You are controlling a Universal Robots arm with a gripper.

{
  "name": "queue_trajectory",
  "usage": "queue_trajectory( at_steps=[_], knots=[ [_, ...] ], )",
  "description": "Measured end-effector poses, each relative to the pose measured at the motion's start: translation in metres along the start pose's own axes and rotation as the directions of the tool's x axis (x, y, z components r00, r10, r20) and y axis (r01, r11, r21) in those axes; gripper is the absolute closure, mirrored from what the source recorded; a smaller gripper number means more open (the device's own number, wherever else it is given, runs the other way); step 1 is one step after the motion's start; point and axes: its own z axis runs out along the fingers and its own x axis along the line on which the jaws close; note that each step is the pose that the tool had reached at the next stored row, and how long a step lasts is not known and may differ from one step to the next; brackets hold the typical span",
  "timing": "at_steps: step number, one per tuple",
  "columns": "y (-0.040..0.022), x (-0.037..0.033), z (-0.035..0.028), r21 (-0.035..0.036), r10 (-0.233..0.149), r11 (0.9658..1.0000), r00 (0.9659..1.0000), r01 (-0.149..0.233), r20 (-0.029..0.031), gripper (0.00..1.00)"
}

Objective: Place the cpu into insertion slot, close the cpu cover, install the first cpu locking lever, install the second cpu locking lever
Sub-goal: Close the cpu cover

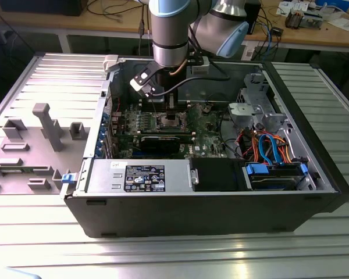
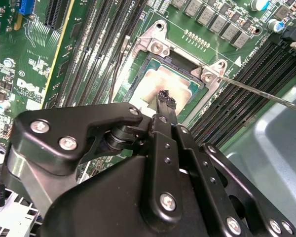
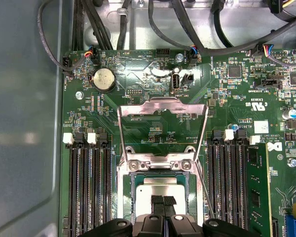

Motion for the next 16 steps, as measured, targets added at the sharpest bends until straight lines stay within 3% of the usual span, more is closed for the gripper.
queue_trajectory(
  at_steps=[2,4,7,11,12,14,16],
  knots=[
    [0.0003,0.0000,-0.0025,0.0000,0.000,1.0000,1.0000,0.000,0.0000,0.89],
    [0.0008,-0.0002,-0.0109,0.0000,0.000,1.0000,1.0000,0.000,0.0001,0.89],
    [0.0014,-0.0003,-0.0186,0.0000,0.000,1.0000,1.0000,0.000,0.0006,0.89],
    [0.0015,-0.0003,-0.0194,0.0009,0.000,1.0000,1.0000,0.000,0.0005,0.89],
    [0.0015,-0.0003,-0.0195,0.0039,0.000,1.0000,1.0000,0.000,0.0007,0.89],
    [0.0015,-0.0003,-0.0195,0.0253,-0.001,0.9997,1.0000,0.001,0.0009,0.89],
    [0.0014,-0.0003,-0.0196,0.0266,-0.001,0.9996,1.0000,0.000,0.0010,0.89]
  ],
)
